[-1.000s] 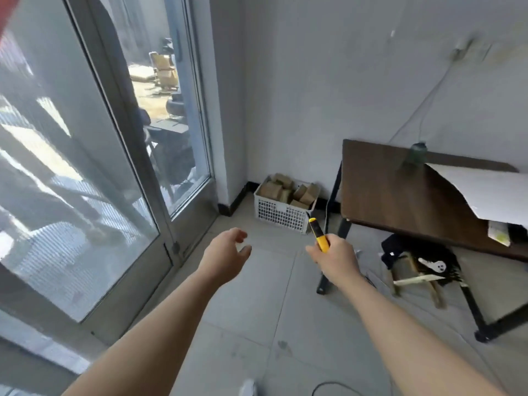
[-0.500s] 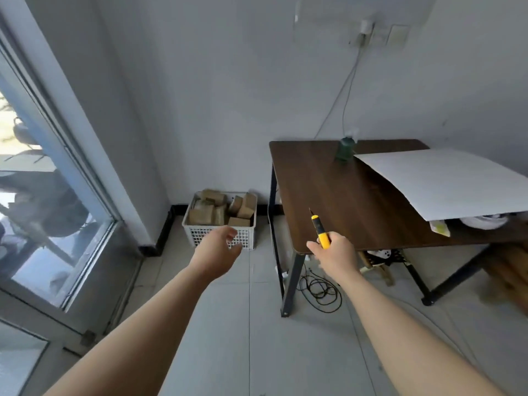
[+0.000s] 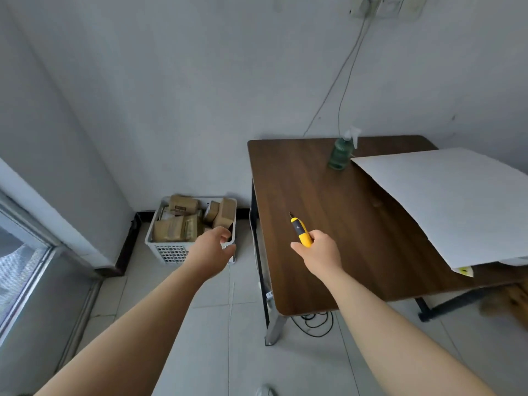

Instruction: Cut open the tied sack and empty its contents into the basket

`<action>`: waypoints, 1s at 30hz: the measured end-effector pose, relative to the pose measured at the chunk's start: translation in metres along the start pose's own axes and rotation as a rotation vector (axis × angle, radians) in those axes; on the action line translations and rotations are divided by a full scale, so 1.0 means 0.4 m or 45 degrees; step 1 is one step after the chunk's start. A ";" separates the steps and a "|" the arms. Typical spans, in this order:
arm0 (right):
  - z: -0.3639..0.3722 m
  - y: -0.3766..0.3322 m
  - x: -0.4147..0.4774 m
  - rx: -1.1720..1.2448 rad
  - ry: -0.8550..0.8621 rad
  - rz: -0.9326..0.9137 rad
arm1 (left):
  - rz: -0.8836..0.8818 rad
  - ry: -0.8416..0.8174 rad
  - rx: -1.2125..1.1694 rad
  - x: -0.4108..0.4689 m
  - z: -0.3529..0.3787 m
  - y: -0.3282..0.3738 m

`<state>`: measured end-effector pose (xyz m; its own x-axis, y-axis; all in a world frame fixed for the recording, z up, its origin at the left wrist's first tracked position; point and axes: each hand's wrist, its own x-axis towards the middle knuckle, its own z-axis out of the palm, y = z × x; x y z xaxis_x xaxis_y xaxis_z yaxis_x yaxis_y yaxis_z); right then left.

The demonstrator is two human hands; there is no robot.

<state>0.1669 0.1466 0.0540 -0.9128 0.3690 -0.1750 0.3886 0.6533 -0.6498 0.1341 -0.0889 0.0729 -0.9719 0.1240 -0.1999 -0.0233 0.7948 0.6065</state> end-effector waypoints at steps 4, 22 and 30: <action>0.047 -0.006 0.135 -0.001 -0.038 0.067 | -0.017 -0.054 0.002 0.138 0.022 -0.003; 0.302 0.051 0.481 -0.221 0.103 0.530 | 0.004 -0.405 0.106 0.609 0.100 -0.106; 0.316 0.047 0.488 -0.212 0.123 0.493 | -0.030 -0.398 0.060 0.635 0.093 -0.132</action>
<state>-0.0199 0.1475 -0.0857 -0.6826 0.6631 -0.3072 0.7225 0.5491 -0.4200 -0.1030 -0.0773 -0.0385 -0.8519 0.2760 -0.4450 -0.0274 0.8252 0.5642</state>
